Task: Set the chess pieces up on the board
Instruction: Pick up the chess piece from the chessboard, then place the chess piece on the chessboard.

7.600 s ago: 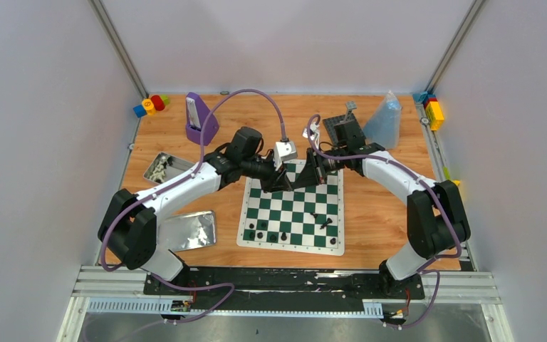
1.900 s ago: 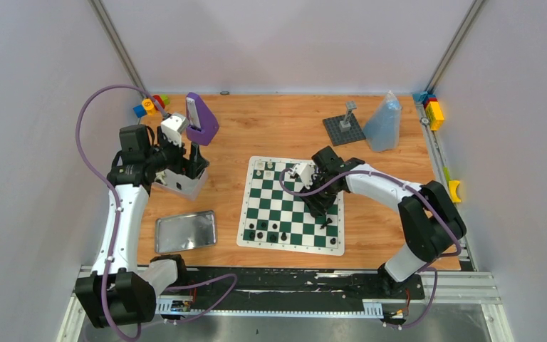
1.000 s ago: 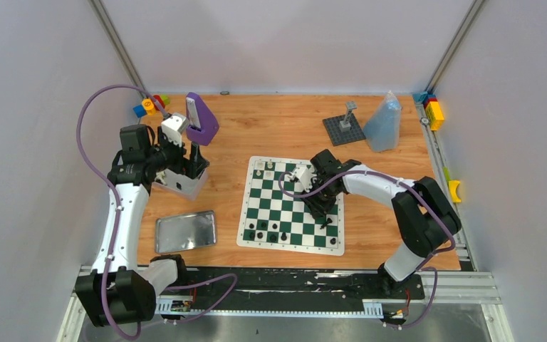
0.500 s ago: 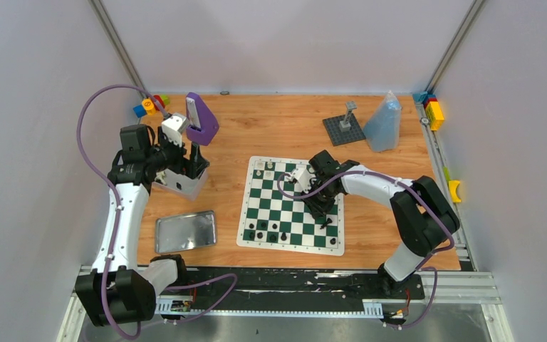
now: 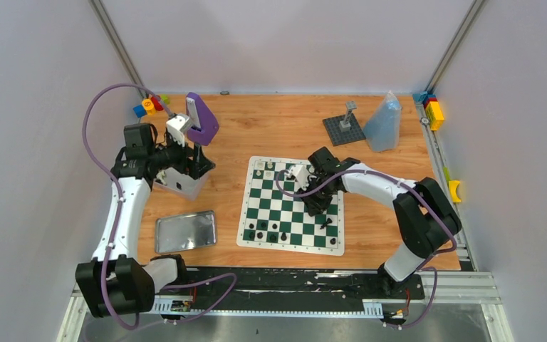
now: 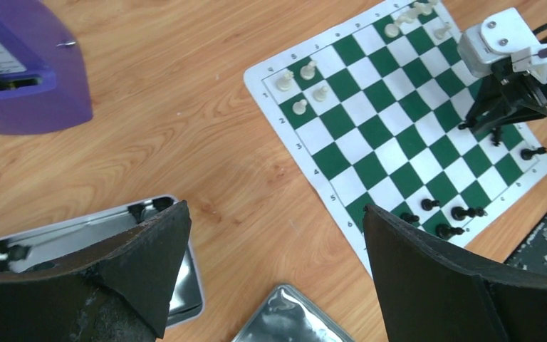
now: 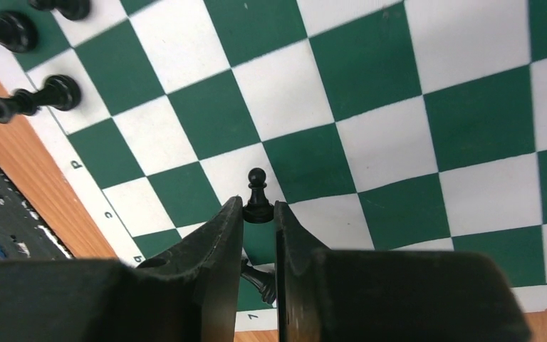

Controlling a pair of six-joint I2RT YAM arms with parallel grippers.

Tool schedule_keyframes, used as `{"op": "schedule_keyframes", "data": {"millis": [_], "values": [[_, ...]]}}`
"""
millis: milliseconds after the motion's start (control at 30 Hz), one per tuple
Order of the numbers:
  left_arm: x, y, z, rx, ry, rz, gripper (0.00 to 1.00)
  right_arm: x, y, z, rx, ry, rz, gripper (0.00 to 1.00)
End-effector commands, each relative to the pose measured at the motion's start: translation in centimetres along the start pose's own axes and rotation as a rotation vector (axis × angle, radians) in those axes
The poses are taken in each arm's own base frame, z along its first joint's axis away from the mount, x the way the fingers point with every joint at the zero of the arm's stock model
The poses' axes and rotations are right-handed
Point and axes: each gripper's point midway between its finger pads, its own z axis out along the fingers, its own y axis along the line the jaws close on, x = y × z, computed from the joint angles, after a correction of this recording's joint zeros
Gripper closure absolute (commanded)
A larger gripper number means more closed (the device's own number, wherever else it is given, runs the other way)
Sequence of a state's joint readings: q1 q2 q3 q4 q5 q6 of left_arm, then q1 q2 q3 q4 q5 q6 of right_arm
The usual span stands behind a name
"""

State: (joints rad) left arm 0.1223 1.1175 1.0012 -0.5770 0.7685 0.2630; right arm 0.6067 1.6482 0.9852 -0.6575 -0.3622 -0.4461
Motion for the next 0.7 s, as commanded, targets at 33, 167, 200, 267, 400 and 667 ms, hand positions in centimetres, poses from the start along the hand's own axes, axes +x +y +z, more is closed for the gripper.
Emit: {"op": "schedule_keyframes", "data": {"millis": [33,167,200,267,400,667], "values": [[-1.5,-3.5,1.6,0.196,-0.046,0.025,0.05,-6.1,1.6,-3.9,-0.05,-0.216,-0.087,0.96],[-1.6,-7.4,3.7,0.341,-0.002,0.033,0.06,-9.2,3.0,-6.6,-0.085,-0.342,-0.144,0.96],[-1.8,-8.7,4.3,0.393,0.011,0.026,0.06,-9.9,3.3,-7.3,-0.087,-0.373,-0.161,0.96],[-2.0,-10.5,5.2,0.471,0.032,0.008,0.07,-10.9,3.7,-8.5,-0.087,-0.423,-0.19,0.97],[-2.5,-13.7,6.8,0.609,0.097,-0.04,0.11,-12.5,4.3,-10.7,-0.077,-0.498,-0.222,0.96],[-3.4,-17.7,9.5,0.784,0.213,-0.18,0.25,-15.0,4.5,-13.7,-0.039,-0.597,-0.233,0.97]]}}
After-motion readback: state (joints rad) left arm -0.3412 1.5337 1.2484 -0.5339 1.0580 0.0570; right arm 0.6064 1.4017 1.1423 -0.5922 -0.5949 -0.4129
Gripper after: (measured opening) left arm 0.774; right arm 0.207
